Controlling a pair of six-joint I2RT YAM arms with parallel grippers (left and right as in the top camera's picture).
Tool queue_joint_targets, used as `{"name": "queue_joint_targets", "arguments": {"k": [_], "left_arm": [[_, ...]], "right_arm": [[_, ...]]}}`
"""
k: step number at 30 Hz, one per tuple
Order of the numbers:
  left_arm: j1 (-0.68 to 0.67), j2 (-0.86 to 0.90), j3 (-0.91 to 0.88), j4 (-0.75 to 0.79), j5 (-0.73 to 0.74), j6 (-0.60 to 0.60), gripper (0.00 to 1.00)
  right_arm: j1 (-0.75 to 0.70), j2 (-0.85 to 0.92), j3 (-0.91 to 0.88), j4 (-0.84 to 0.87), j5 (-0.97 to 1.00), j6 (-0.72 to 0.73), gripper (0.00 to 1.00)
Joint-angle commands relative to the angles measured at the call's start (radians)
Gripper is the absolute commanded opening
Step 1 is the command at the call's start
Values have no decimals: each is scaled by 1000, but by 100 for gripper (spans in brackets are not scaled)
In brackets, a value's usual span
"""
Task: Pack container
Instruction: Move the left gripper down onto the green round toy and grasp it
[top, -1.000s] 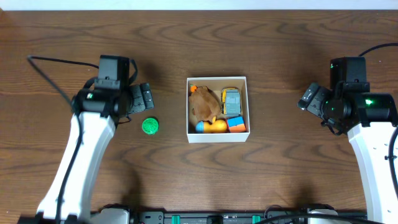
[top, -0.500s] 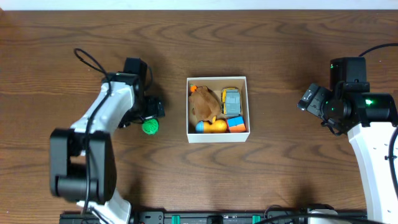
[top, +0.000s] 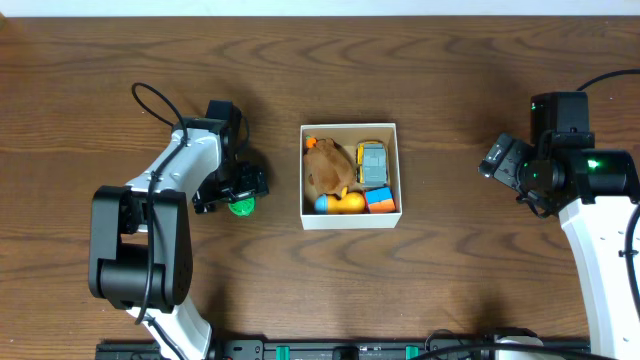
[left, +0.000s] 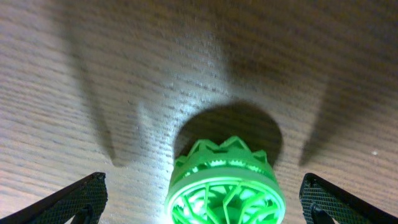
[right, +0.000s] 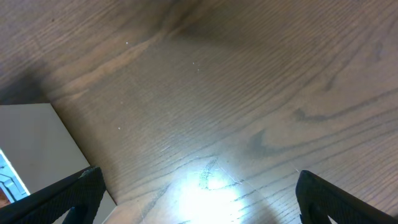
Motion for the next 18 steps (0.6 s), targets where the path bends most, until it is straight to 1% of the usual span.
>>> {"name": "queue_joint_targets", "arguments": {"k": [1,18], "left_arm": [[4,5,-8,-9,29,-17,100],[4,6,-48,23,40,-16,98]], "right_arm": [[-6,6,-5,-1,14,-13,99],[-6,6,-5,-6,14,-13,99]]}}
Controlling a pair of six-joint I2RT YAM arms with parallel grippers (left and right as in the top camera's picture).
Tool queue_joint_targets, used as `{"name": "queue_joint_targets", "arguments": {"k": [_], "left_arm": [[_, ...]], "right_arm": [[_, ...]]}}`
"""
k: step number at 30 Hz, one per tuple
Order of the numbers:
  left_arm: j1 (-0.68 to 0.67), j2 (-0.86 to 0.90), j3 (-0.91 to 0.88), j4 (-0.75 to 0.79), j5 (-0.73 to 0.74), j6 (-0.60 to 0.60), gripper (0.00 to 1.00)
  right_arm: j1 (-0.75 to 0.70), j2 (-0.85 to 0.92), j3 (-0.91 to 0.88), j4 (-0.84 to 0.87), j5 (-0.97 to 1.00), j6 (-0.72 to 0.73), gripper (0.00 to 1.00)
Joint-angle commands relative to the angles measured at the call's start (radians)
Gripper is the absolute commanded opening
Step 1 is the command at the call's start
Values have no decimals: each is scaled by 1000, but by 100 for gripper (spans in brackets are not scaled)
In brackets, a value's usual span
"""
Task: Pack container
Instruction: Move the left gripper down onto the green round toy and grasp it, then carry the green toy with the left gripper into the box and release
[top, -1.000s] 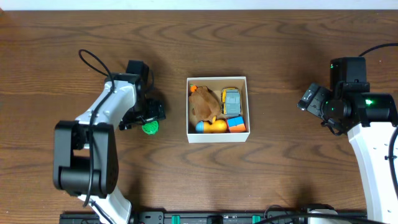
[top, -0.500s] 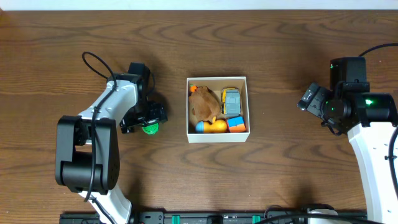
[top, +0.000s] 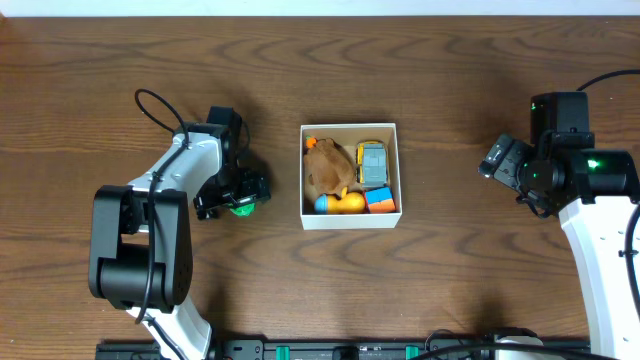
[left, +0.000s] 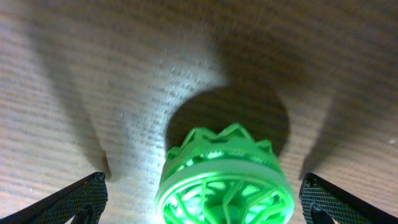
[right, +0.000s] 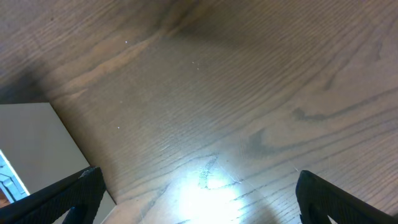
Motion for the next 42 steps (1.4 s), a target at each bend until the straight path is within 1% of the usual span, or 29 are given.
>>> {"name": "queue_joint_targets", "arguments": {"k": [1,5,6,8,13,14,17,22,25,27,29,32,37,41,42], "left_arm": [[4,6,-13,13,6,-13,99],[4,6,-13,19,6,-13,99],[4,6,-13,19,6,-13,98],[4,6,-13,19,6,-13,90],[4,6,-13,19,6,-13,75],[4,6,-13,19,6,-13,72],[4,6,-13,19,6,-13,70],[4,6,-13,19,6,-13,57],[4,6,-13,19,6,-13,51],[4,6,-13,19,6,-13,48],[4,5,-13,19,6,-13,41],[4,5,-8,12,6,-13,34],[3,-11,38,-18,6,-13,22],[-20,-78,111,-61,6,-9,18],[-35,-106,134,-75,6,0,15]], "right_arm": [[-6,6,-5,-5,14,-14,99],[-6,6,-5,-9,14,-21,99],[-6,6,-5,-9,14,-21,99],[-6,6,-5,-9,14,-21,99],[-6,6,-5,-9,14,-21,99],[-6,6,-5,-9,14,-21,99],[-6,6,-5,-9,14,-21,99],[-6,6,-5,-9,14,-21,99],[-6,6,-5,-9,14,-21,99],[-6,6,-5,-9,14,-21,99],[-6,6,-5,-9,14,-21,99],[-6,6,-5,-9,14,-21,99],[-6,6,-5,-8,14,-21,99],[-6,6,-5,-8,14,-21,99],[-6,6,-5,-8,14,-21,99]]}}
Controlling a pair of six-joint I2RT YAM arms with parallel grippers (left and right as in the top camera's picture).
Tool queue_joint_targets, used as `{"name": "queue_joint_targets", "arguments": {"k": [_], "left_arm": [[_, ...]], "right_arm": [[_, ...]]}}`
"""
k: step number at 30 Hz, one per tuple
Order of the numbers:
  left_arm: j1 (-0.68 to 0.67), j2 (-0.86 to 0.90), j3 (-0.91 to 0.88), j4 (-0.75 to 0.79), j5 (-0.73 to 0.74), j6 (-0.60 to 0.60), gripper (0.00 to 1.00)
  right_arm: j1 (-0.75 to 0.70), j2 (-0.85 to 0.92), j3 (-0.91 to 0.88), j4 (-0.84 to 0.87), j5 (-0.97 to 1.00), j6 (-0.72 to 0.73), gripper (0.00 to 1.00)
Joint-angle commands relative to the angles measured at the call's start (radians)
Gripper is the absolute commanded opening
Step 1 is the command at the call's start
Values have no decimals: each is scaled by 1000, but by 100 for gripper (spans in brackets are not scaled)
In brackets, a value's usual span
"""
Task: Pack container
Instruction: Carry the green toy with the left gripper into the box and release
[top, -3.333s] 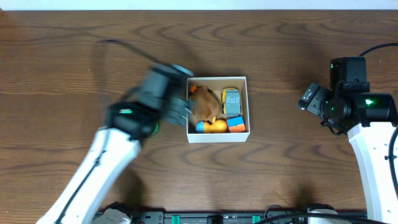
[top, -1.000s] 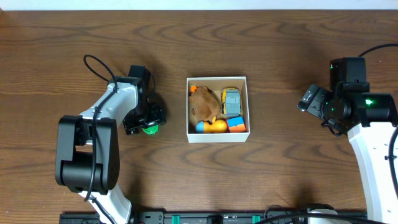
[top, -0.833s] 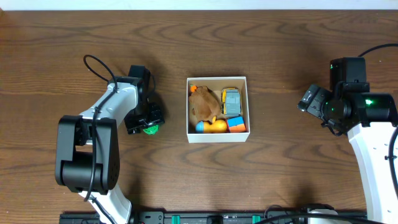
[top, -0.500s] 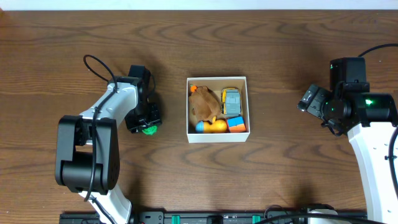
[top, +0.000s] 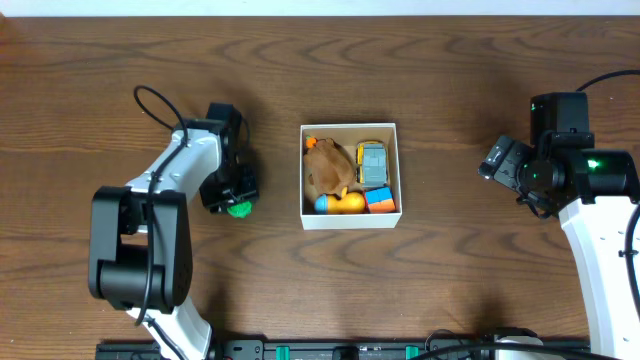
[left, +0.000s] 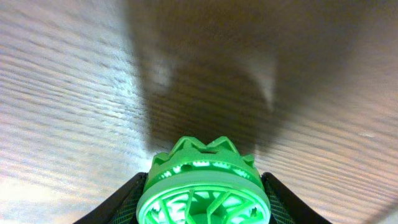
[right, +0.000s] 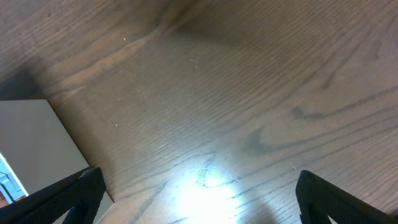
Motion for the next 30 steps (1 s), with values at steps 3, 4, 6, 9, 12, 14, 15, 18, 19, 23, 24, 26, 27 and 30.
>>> {"name": "queue_joint_targets", "arguments": {"k": [3,4,6,9,12,14,15,18,19,23,24,26,27,30], "left_arm": [[-97,-184,137,-29,4,65,14],[-133,-223,152,-21,3,101,13],[-209,-289,167,11,3,192,12],[-331,-359,167,69,3,344,11],[-451,-373,167,101,3,451,11],[-523,-364,165,112,3,492,11],[-547,-356,164,114,3,505,11],[-599,-323,164,119,-2,527,25],[-606,-311,164,120,-12,527,34],[-608,-272,164,120,-12,527,43],[-608,-267,164,120,-12,527,54],[-608,-264,164,121,-12,527,61],[-608,-264,164,121,-12,527,71],[-602,-266,165,122,-13,527,98]], "right_arm": [[-6,6,-5,1,14,-13,99],[-6,6,-5,3,14,-13,99],[-6,6,-5,5,14,-12,99],[-6,6,-5,6,14,-12,99],[-6,6,-5,6,14,-13,99],[-6,6,-5,6,14,-13,99],[-6,6,-5,6,14,-13,99],[-6,6,-5,6,14,-13,99],[-6,6,-5,6,14,-13,99],[-6,6,-5,3,14,-13,99],[-6,6,-5,2,14,-13,99],[-6,6,-5,2,14,-13,99],[-6,6,-5,3,14,-13,99],[-6,6,-5,3,14,-13,99]]}}
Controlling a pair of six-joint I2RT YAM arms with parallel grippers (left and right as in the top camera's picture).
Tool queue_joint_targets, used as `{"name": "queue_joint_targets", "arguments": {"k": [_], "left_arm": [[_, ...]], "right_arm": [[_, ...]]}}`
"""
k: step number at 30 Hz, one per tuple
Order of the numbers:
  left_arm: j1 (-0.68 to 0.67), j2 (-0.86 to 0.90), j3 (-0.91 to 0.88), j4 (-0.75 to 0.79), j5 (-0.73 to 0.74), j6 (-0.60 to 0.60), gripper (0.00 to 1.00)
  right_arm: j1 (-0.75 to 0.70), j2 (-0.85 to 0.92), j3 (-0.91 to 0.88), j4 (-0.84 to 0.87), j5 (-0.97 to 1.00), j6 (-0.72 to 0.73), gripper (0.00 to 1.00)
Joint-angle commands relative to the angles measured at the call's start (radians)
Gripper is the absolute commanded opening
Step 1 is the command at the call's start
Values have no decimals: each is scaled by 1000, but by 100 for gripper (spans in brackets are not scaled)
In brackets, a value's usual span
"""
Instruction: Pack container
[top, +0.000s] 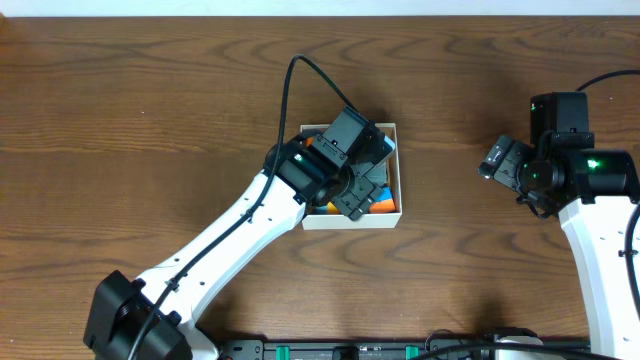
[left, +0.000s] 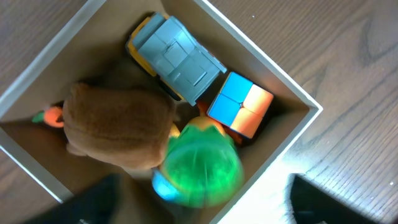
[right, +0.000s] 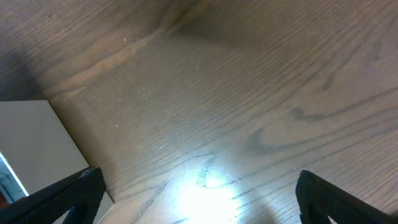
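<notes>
The white box (top: 350, 222) stands mid-table. It holds a brown plush (left: 118, 124), a yellow and grey truck (left: 177, 62), an orange and blue cube (left: 239, 106) and the green spiky toy (left: 202, 171). The green toy looks blurred and sits on the other toys at the box's near side. My left gripper (left: 202, 190) hangs open over the box, its fingers wide apart on either side of the green toy and not touching it. In the overhead view the left gripper (top: 355, 182) covers the box's middle. My right gripper (right: 199, 180) is open over bare wood at the right.
A corner of the white box (right: 28, 146) shows at the left of the right wrist view. The right arm (top: 560, 165) stays near the table's right edge. Dark wooden tabletop (top: 150, 80) surrounds the box.
My left gripper was shut on the green toy on the table left of the box. It is now over the box and open, with the toy inside. The right arm has not moved.
My left gripper stood open around the green toy on the table left of the box, then a little lower round it. Then it was shut on the toy. Now the arm reaches over the box, the gripper is open and the toy lies among the others.
</notes>
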Motion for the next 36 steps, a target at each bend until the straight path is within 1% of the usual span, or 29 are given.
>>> {"name": "queue_joint_targets", "arguments": {"k": [1,4,7,9,14,16,18,21,24,28,33,36], "left_arm": [[11,-6,-3,2,-11,6,98],[34,-8,-3,-2,-18,-14,98],[82,-21,-3,-18,-91,-109,98],[133,-38,-3,-32,-121,-152,98],[307,-89,-3,-32,-120,-206,98],[395,-105,-3,-25,-120,-244,98],[475,-114,-3,-10,-120,-269,98],[578,-115,-3,34,-120,-272,98],[650,-115,-3,40,-120,-272,98],[692,-115,-3,49,-120,-272,98],[705,-150,-3,18,-115,-272,98],[705,-215,-4,3,-109,-259,98]], "right_arm": [[-6,6,-5,-1,14,-13,99],[-6,6,-5,-2,14,-13,99],[-6,6,-5,-1,14,-18,99],[-6,6,-5,14,9,-59,99],[2,6,-5,120,-75,-276,99],[13,6,-5,180,-103,-352,99],[26,9,-5,241,-139,-406,99],[47,21,-5,330,-194,-484,99],[60,43,-5,386,-169,-507,99],[57,57,-5,458,-102,-507,99],[56,30,-5,452,-102,-527,99],[56,-28,-5,420,-93,-485,99]]}}
